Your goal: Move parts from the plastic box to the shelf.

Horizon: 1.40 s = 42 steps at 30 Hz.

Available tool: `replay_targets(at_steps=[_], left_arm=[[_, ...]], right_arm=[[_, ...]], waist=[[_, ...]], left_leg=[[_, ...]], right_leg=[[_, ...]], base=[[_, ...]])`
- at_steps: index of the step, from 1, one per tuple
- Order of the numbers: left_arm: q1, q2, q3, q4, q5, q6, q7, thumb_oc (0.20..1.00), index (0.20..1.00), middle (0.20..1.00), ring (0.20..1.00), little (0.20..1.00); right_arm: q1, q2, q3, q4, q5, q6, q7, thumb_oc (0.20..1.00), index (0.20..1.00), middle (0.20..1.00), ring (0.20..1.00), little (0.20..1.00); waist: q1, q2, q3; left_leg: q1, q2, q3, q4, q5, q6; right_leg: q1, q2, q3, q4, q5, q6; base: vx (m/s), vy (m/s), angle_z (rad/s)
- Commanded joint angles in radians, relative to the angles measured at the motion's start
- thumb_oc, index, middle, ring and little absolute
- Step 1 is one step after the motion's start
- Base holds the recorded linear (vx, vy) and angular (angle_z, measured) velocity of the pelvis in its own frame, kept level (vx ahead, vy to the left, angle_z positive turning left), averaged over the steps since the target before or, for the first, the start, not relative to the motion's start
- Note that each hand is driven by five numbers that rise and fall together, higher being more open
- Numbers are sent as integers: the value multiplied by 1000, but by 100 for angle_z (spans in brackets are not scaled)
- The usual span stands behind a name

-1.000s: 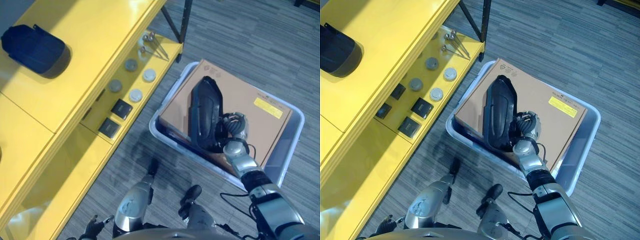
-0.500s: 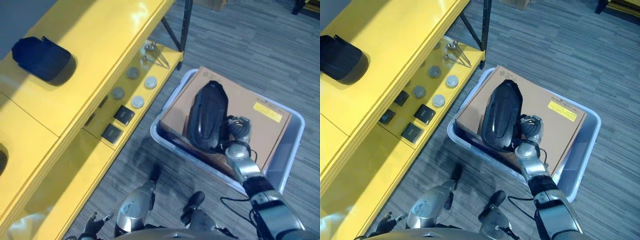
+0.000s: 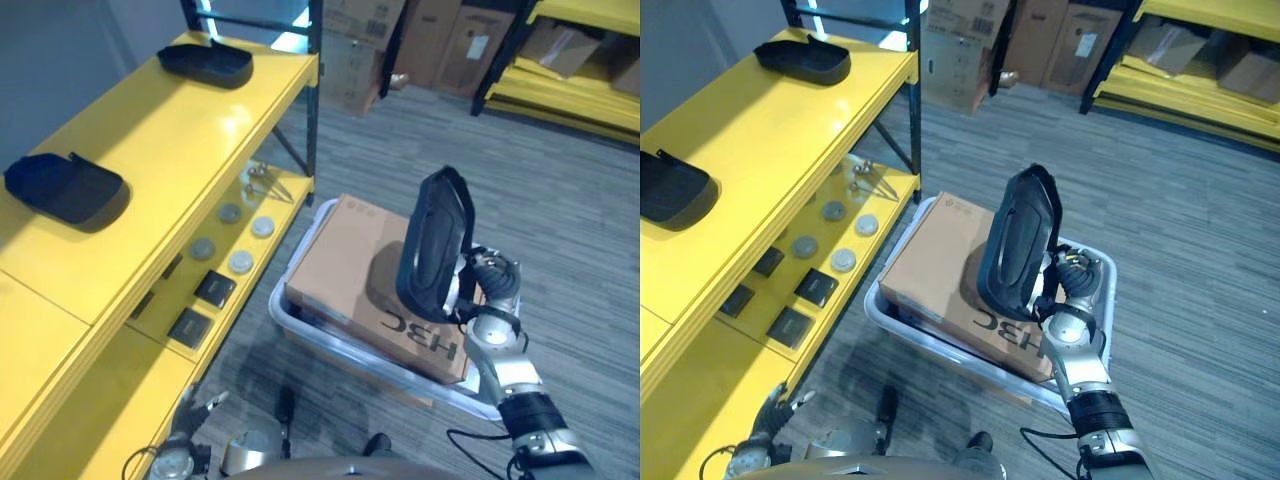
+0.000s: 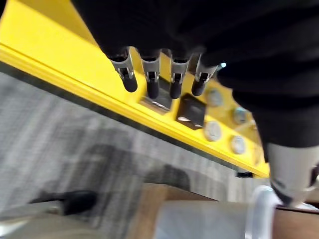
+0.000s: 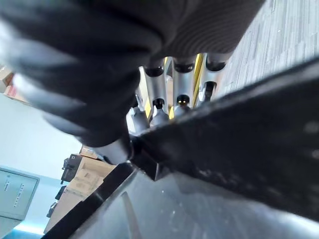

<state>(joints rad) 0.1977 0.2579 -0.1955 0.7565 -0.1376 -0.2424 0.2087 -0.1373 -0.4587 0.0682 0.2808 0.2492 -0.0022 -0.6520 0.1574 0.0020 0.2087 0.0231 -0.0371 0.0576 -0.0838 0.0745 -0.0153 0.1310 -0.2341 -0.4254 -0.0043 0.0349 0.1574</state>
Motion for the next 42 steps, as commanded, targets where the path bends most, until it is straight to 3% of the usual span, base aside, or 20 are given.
replay_targets(at_steps=[1,4,10,15,25,38,42], left_arm=[[-47,97,-34,-205,-121,69,-76,1000,1000,1000,1000,1000],[-110,143,-30,-373,-236,204,-108,1000,1000,1000,1000,1000],[-302,120,-65,-451,-449,442,-105,1000,1000,1000,1000,1000],[-421,67,-107,-390,-478,539,-78,1000,1000,1000,1000,1000],[-502,25,-143,-312,-474,633,-76,1000,1000,1000,1000,1000],[-613,-50,-170,-319,-571,609,-56,1000,1000,1000,1000,1000],[-633,-62,-180,-349,-616,628,-48,1000,1000,1000,1000,1000]], right_arm=[[-39,-37,-16,-91,-27,-41,11,200,200,200,200,200],[-27,-26,0,-105,-46,-46,16,200,200,200,200,200],[-69,-13,60,-83,-52,-46,36,200,200,200,200,200],[-116,2,108,-66,-47,-24,52,200,200,200,200,200],[-138,18,151,-36,-43,-24,73,200,200,200,200,200],[-193,68,230,-16,-57,8,118,200,200,200,200,200],[-209,82,257,-6,-64,11,134,200,200,200,200,200]], waist=[[21,23,-67],[4,24,-83],[-35,22,-109],[-71,18,-123],[-108,15,-136],[-132,16,-144],[-132,17,-145]], left_leg=[[-8,108,77,61,-49,-32],[6,115,83,62,-49,-30],[20,124,92,65,-45,-28],[23,130,107,70,-43,-31],[30,139,136,72,-44,-37],[45,143,144,70,-44,-42],[47,142,142,71,-46,-41]], right_leg=[[-71,-58,23,12,63,71],[-61,-47,36,10,60,67],[-50,-25,61,0,57,60],[-51,-12,81,-10,57,55],[-50,1,103,-22,53,48],[-44,10,115,-24,49,45],[-42,11,115,-23,48,44]], base=[[70,-87,-3],[51,-57,-10],[27,-51,-15],[14,-32,-21],[8,-14,-13],[19,-8,-6],[0,0,0]])
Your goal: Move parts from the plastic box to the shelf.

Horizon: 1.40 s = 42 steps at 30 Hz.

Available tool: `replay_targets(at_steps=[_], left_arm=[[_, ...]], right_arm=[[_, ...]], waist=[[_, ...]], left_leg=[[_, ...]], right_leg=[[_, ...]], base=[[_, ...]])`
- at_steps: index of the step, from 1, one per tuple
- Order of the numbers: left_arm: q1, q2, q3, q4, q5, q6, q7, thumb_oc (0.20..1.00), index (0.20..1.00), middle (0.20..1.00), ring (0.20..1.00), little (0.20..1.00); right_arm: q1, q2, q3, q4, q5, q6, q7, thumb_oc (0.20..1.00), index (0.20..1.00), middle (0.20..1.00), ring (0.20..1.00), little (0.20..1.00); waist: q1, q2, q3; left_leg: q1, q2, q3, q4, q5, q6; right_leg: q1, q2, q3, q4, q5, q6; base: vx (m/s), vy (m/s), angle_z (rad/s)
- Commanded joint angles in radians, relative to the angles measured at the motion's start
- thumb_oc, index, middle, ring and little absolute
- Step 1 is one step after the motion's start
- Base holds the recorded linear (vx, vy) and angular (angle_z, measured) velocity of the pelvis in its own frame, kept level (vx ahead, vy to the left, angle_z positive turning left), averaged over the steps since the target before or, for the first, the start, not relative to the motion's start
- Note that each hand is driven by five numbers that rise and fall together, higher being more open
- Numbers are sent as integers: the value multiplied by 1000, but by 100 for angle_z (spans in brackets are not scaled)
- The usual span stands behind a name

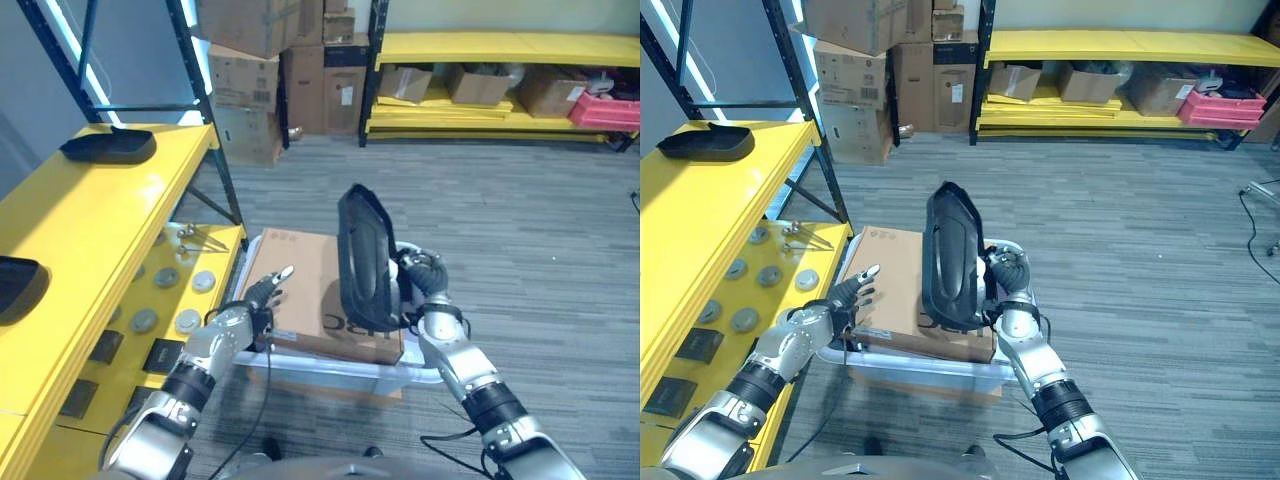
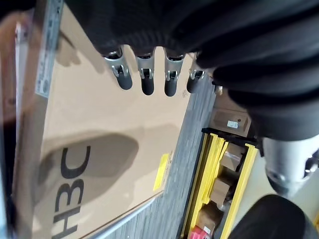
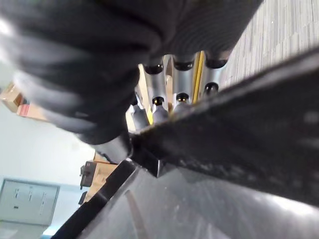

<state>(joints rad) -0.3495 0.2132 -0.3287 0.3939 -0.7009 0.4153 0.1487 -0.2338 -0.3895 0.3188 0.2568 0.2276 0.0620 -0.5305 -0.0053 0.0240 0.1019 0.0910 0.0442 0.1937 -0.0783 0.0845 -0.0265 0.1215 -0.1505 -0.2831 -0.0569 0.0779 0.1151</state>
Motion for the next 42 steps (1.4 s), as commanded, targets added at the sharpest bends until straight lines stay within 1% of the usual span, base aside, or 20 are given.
replay_targets(at_steps=[1,4,8,13,17,21,24,28,29,30,31,32,34,37,39,40,42], left_arm=[[-93,-26,-53,14,-59,-32,13,1000,1000,1000,1000,1000],[-103,-41,-61,21,-78,-60,24,1000,1000,1000,1000,1000],[-105,-47,-54,6,-103,-81,18,1000,1000,1000,1000,1000],[-102,-38,-49,-13,-113,-101,-45,1000,1000,1000,1000,1000],[-99,-37,-65,-79,-157,-127,-71,1000,1000,1000,1000,1000],[-98,-24,-79,-168,-165,-128,-113,1000,1000,1000,1000,1000],[-98,-16,-86,-189,-166,-124,-121,1000,1000,1000,1000,1000],[-102,-7,-105,-222,-152,-84,-149,1000,1000,1000,1000,1000],[-104,-4,-113,-229,-140,-63,-141,1000,1000,1000,1000,1000],[-105,0,-122,-226,-115,-41,-136,1000,1000,1000,1000,1000],[-105,0,-123,-226,-112,-39,-136,1000,1000,1000,1000,1000],[-105,7,-131,-222,-90,-18,-132,1000,1000,1000,1000,1000],[-105,10,-141,-208,-79,18,-128,1000,1000,1000,1000,1000],[-107,13,-154,-173,-52,55,-127,1000,1000,1000,1000,1000],[-108,13,-170,-135,-26,60,-135,1000,1000,1000,1000,1000],[-109,13,-171,-128,-16,77,-133,1000,1000,1000,1000,1000],[-110,11,-179,-112,-7,76,-137,1000,1000,1000,1000,1000]], right_arm=[[-122,15,17,24,-43,-55,23,200,200,200,200,200],[-136,21,33,28,-39,-53,26,200,200,200,200,200],[-134,22,41,26,-46,-50,43,200,200,200,200,200],[-127,16,43,29,-43,-52,49,200,200,200,200,200],[-124,19,45,28,-49,-51,49,200,200,200,200,200],[-120,11,44,21,-43,-46,58,200,200,200,200,200],[-119,10,44,21,-43,-48,60,200,200,200,200,200],[-125,10,43,26,-44,-49,66,200,200,200,200,200],[-126,12,43,26,-46,-50,66,200,200,200,200,200],[-128,11,42,27,-45,-50,69,200,200,200,200,200],[-128,11,42,27,-44,-50,69,200,200,200,200,200],[-129,9,40,26,-43,-48,72,200,200,200,200,200],[-130,8,40,27,-41,-47,75,200,200,200,200,200],[-133,8,42,27,-41,-42,82,200,200,200,200,200],[-136,8,47,27,-40,-38,81,200,200,200,200,200],[-136,11,50,31,-40,-38,78,200,200,200,200,200],[-138,14,53,33,-41,-38,77,200,200,200,200,200]], waist=[[30,-5,-39],[29,-5,-39],[25,-7,-41],[24,-7,-38],[26,-5,-34],[26,-6,-34],[26,-6,-34],[25,-5,-35],[24,-5,-35],[23,-4,-36],[23,-4,-36],[23,-4,-37],[22,-3,-39],[19,-3,-40],[16,-2,-39],[16,-2,-40],[16,-1,-39]], left_leg=[[-21,60,4,68,-56,-31],[-20,59,2,68,-56,-31],[-19,58,0,71,-60,-31],[-17,59,0,75,-63,-32],[-15,56,-4,73,-65,-30],[-11,54,-3,70,-65,-28],[-11,53,-3,71,-66,-27],[-11,52,-1,71,-66,-26],[-11,52,0,71,-66,-26],[-10,52,1,70,-66,-25],[-10,52,1,70,-66,-25],[-10,52,1,70,-66,-26],[-9,52,1,68,-66,-25],[-8,52,2,67,-65,-24],[-8,52,2,67,-66,-24],[-8,51,3,67,-66,-24],[-8,52,4,67,-65,-24]], right_leg=[[-33,-72,-27,31,4,86],[-32,-70,-25,31,3,84],[-32,-68,-20,32,-1,83],[-31,-68,-18,36,-5,82],[-30,-68,-18,36,-5,83],[-28,-68,-19,36,-5,83],[-28,-68,-19,38,-5,83],[-28,-68,-16,38,-6,83],[-28,-67,-15,38,-6,83],[-28,-66,-13,38,-7,84],[-28,-66,-13,38,-7,84],[-29,-65,-12,39,-8,84],[-29,-65,-10,38,-8,85],[-30,-63,-6,40,-9,86],[-32,-63,-3,41,-10,87],[-31,-63,-4,39,-9,88],[-31,-63,-3,39,-9,88]], base=[[0,0,0],[0,0,0],[0,0,0],[8,8,-4],[6,12,-7],[0,0,0],[0,0,0],[0,0,0],[0,0,0],[0,0,0],[0,0,0],[0,0,0],[0,0,0],[0,0,0],[0,0,0],[0,0,0],[0,0,0]])
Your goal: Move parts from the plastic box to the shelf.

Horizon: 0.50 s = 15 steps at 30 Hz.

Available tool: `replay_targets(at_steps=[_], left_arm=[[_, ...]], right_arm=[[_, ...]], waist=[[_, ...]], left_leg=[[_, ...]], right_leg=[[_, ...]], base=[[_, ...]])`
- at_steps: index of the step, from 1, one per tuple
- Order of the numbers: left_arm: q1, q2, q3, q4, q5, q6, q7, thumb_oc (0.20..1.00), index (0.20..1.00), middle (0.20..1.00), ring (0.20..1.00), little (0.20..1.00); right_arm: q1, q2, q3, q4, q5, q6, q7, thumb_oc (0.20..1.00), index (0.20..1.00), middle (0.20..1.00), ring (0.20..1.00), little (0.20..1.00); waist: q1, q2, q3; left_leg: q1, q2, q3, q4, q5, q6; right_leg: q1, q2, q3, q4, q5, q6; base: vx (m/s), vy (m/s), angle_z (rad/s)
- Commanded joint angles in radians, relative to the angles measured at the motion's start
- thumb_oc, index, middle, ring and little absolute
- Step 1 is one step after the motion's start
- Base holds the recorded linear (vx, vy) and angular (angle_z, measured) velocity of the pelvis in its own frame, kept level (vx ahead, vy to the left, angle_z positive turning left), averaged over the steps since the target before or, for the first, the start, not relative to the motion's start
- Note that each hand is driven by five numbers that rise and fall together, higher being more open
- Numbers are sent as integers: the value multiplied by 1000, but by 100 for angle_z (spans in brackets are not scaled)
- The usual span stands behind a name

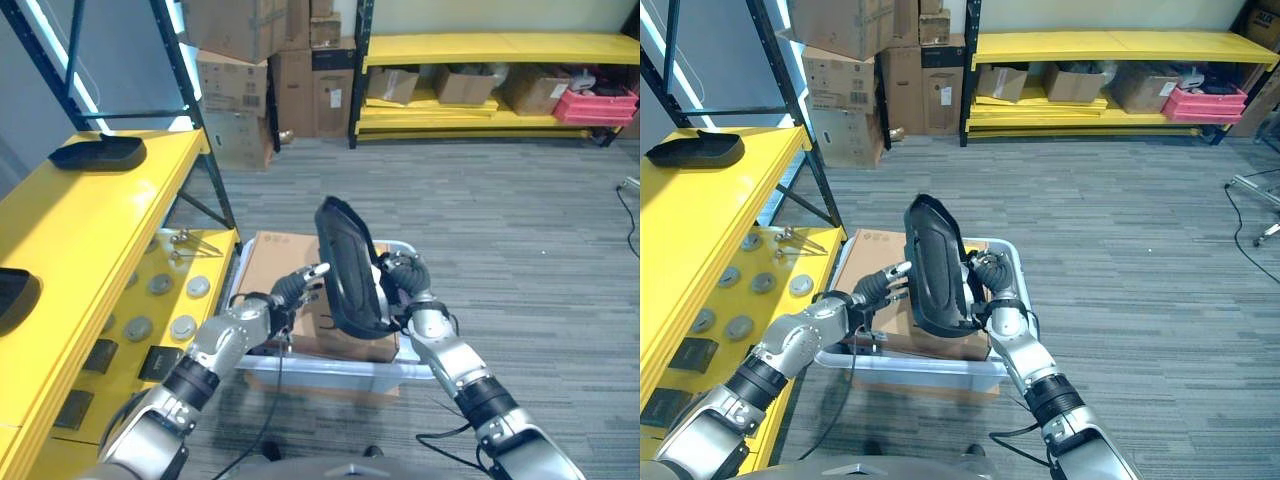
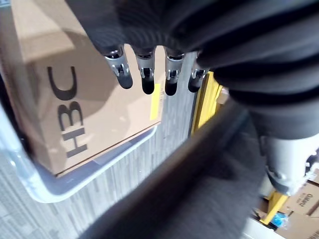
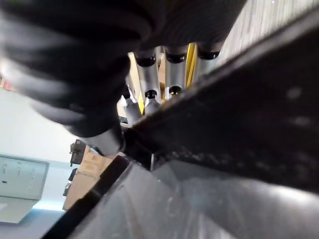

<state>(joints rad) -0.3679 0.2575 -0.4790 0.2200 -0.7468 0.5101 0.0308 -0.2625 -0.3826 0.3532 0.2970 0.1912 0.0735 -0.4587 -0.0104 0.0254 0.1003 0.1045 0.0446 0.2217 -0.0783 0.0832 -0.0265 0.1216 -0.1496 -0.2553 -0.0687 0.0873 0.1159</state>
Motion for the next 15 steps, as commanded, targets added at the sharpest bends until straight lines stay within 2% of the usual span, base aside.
replay_targets(at_steps=[1,8,15], left_arm=[[-92,-36,-36,77,48,-14,-23,1000,1000,1000,1000,1000],[-94,-58,-66,89,18,-47,-21,1000,1000,1000,1000,1000],[-93,-79,-58,56,-131,-122,45,1000,1000,1000,1000,1000]], right_arm=[[-112,9,20,-4,-4,-48,6,200,200,200,200,200],[-125,18,37,-10,1,-29,5,200,200,200,200,200],[-127,23,58,-4,4,-22,11,200,200,200,200,200]], waist=[[20,-2,-36],[16,-3,-34],[15,-2,-32]], left_leg=[[-21,52,-25,66,-63,-24],[-18,51,-24,62,-63,-24],[-15,51,-23,62,-62,-27]], right_leg=[[-32,-64,-31,52,-19,88],[-32,-64,-29,52,-19,90],[-30,-64,-29,52,-18,89]], base=[[0,0,0],[0,0,0],[0,0,0]])
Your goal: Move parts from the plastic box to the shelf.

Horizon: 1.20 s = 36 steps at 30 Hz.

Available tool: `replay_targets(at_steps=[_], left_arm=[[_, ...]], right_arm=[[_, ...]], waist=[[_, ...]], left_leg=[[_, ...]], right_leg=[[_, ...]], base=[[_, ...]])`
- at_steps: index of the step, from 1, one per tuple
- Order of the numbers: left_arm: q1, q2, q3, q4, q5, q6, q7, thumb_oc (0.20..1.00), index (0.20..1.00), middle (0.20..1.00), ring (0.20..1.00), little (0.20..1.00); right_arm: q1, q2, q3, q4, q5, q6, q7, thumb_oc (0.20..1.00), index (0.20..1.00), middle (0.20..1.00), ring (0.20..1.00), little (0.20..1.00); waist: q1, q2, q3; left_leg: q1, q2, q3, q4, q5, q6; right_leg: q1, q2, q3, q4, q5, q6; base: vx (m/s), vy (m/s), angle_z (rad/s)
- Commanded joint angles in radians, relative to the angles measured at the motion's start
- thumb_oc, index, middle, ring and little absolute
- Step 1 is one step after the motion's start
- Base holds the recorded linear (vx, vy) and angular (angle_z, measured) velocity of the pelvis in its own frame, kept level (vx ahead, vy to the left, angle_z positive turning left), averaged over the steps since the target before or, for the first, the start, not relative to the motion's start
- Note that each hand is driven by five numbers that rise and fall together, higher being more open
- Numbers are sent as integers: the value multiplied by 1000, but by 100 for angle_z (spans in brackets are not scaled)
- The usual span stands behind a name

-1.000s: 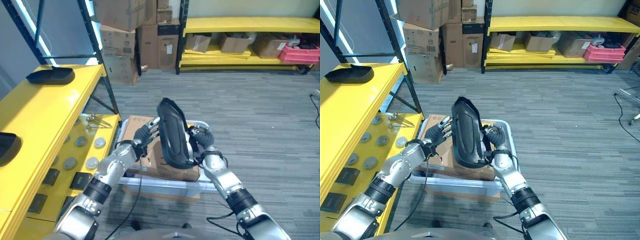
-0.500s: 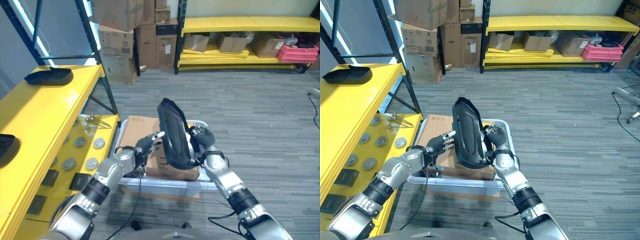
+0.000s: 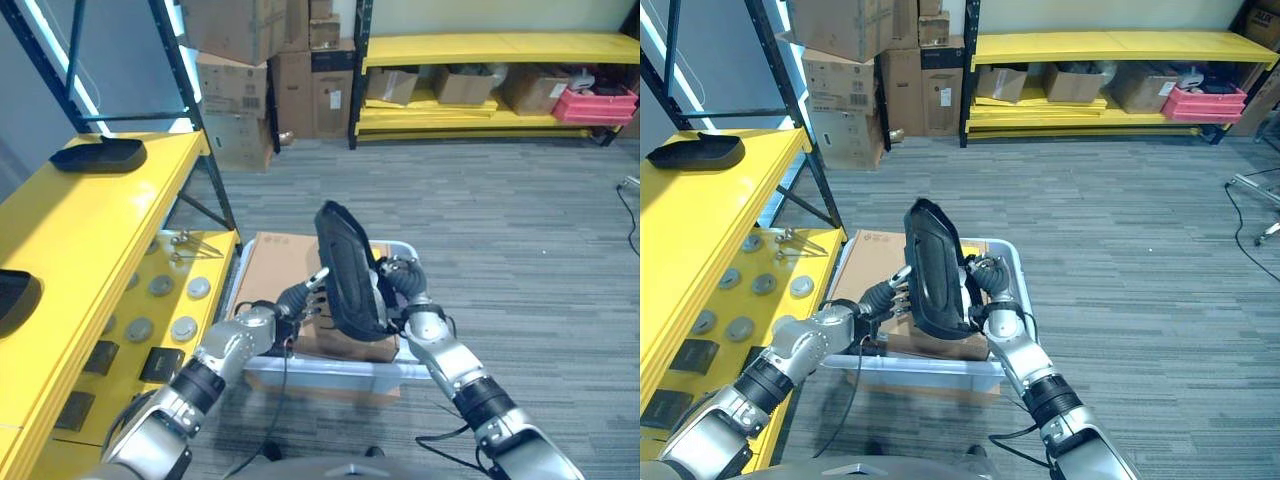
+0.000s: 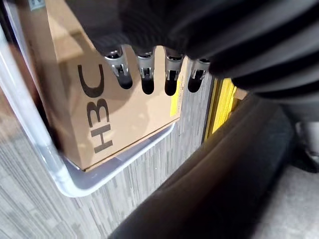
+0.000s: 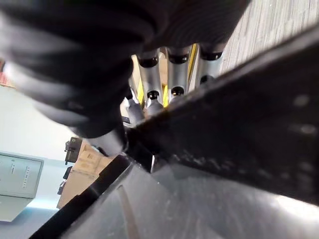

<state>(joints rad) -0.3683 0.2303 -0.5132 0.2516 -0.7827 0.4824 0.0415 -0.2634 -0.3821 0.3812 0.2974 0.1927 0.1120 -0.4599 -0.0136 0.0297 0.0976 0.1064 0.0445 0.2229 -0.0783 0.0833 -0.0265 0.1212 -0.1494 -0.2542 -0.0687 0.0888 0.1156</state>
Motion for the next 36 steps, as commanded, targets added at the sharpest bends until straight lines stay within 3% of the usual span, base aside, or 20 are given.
replay_targets(at_steps=[1,14,23,36], left_arm=[[-92,-51,-11,16,-128,-105,49,1000,1000,1000,1000,1000],[-46,-34,50,-39,-154,-90,-19,1000,1000,1000,1000,1000],[-67,-33,-15,-34,-20,-49,-71,1000,1000,1000,1000,1000],[-85,-50,-95,-5,-12,-46,-70,1000,1000,1000,1000,1000]], right_arm=[[-126,22,31,-7,2,-58,12,200,200,200,200,200],[-97,7,16,-9,7,-85,8,200,200,200,200,200],[-100,25,16,7,-3,-94,20,200,200,200,200,200],[-121,36,31,8,-3,-83,26,200,200,200,200,200]], waist=[[19,-6,-29],[37,-4,-29],[27,-6,-34],[12,-8,-32]], left_leg=[[-17,51,-24,63,-62,-27],[-23,49,-34,63,-61,-25],[-22,46,-26,62,-64,-22],[-17,48,-18,59,-65,-21]], right_leg=[[-29,-64,-31,52,-19,89],[-28,-67,-43,50,-16,85],[-30,-66,-35,49,-18,89],[-33,-65,-26,51,-20,93]], base=[[0,0,0],[0,0,0],[0,0,0],[0,0,0]])
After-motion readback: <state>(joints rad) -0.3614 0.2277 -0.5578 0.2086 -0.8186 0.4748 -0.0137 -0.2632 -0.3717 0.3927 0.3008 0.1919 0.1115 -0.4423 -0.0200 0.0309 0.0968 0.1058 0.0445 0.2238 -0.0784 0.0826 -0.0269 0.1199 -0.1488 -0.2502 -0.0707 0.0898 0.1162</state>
